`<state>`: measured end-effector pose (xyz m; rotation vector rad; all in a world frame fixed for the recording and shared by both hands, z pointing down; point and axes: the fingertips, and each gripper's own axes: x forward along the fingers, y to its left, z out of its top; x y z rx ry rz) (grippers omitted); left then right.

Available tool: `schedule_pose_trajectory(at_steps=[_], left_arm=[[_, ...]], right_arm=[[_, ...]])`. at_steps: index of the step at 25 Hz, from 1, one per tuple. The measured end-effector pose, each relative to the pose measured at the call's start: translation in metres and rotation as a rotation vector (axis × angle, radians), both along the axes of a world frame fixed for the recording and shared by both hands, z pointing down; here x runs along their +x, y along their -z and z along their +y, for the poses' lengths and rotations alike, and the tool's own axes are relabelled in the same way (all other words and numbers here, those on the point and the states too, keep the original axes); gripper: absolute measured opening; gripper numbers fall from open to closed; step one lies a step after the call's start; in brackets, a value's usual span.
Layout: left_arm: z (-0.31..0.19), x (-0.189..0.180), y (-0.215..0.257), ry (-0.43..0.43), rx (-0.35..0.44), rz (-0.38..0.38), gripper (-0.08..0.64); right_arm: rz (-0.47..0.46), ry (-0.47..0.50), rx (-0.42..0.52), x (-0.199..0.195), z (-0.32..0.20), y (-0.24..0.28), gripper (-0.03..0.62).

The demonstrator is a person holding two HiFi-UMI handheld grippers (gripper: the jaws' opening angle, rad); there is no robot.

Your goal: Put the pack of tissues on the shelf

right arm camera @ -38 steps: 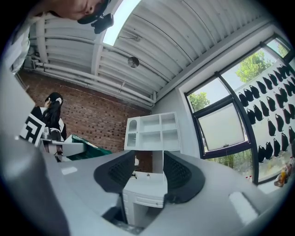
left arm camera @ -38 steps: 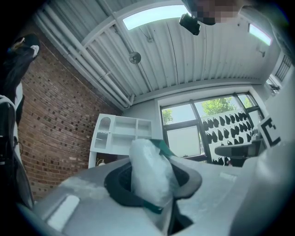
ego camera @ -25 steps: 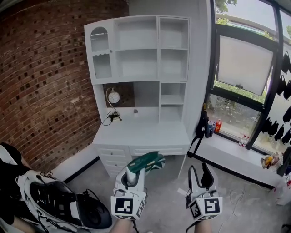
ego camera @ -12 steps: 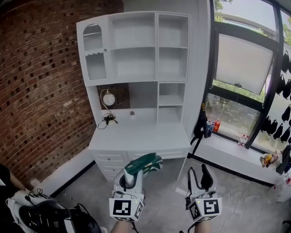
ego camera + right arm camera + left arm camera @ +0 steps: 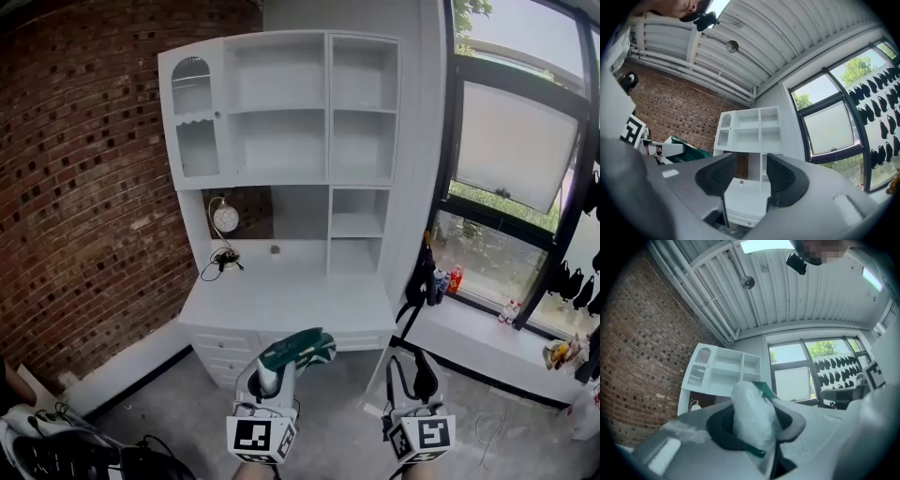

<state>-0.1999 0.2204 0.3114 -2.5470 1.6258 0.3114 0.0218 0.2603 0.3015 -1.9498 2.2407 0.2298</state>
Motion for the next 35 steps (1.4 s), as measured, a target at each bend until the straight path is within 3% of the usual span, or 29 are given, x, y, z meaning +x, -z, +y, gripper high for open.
schedule_pose_trajectory(at_steps=[5,11,22,35], left_arm=[[-0.029,0.03,0.014,0.015,0.038,0.0,0.114],[-0.051,0.067,0.01,0.03,0.031,-0.014,0.115],[-0.094,0.069,-0.021,0.083,-0.053,-0.02,0.114],[-0.19,0.079,-0.027,0.013,-0.054,-0.014,0.114]], right_arm=[[0.009,0.026,0.043,0.029,-0.031,0.016,0.19],[-0.012,0.042,0.034,0.069,-0.061,0.012,0.192],[-0.057,0.086,-0.046,0.082,-0.111,-0.027,0.192],[-0.048,0.02,-0.049,0.087,-0.192,-0.03,0.192]])
